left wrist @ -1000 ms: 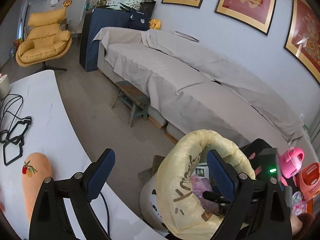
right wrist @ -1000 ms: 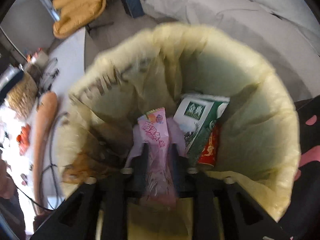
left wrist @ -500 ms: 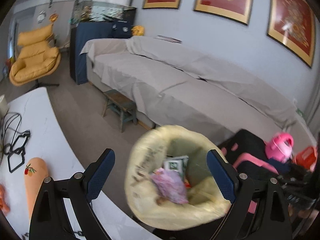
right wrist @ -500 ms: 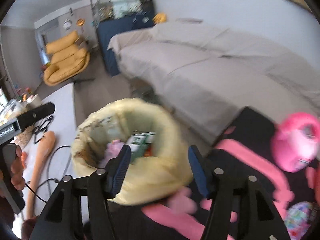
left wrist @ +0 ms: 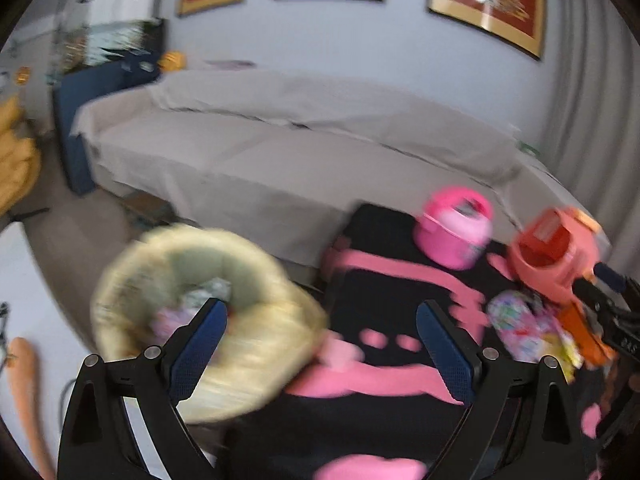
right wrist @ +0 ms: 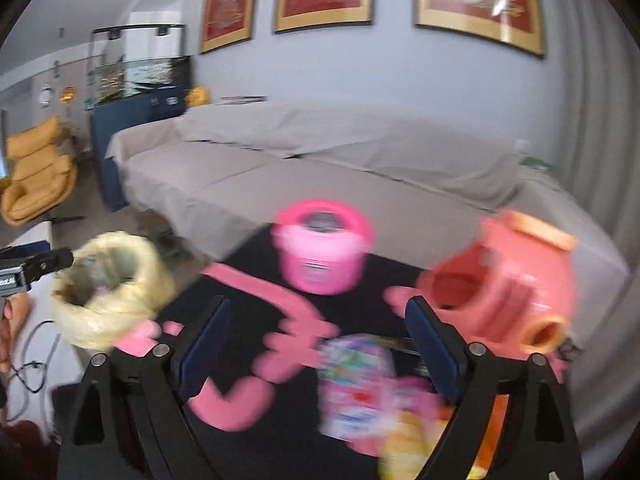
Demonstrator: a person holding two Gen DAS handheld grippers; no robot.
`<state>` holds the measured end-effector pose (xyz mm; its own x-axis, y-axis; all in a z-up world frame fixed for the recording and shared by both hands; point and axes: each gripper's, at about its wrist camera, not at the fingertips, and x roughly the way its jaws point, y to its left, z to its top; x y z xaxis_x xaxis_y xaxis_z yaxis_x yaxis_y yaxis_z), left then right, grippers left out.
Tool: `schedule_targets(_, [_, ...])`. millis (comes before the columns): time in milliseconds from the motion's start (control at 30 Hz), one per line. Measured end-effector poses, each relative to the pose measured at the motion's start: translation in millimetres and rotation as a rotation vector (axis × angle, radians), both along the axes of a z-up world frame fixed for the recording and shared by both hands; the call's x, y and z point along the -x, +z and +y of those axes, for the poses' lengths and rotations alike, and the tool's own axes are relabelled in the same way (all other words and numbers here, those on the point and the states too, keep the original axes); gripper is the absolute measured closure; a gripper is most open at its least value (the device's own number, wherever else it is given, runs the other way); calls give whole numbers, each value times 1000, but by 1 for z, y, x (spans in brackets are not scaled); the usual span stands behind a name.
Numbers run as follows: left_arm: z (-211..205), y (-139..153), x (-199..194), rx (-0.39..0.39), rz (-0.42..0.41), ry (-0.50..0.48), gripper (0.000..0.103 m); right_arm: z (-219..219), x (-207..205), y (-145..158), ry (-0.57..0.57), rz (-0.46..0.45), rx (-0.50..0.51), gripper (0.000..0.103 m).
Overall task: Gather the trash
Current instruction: 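Move both tools back over the table items, then grasp the pink-yellow snack bag with the left tool while the right tool grasps the orange bag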
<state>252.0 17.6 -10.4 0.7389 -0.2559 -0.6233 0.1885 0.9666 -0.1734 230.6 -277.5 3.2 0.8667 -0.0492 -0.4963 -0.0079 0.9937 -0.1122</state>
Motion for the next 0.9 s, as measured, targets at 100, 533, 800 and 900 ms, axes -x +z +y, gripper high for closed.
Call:
schedule_targets(100, [-43,-12,1,13,42,-86,8,-38,20,-6,-70,-3,23,16])
schedule_targets(533, [-173,-57,-3,43,196,-355,8,-141,58,-63,-180,107,12,16])
schedule_targets(800, [-176,-64,-8,30,217,-354,8,-174,14,-90,-173,177,-139,16])
schedule_targets(900, [-164,-65,-12,27,214,-331,8,-173,4,-99,-138,225,-220,41])
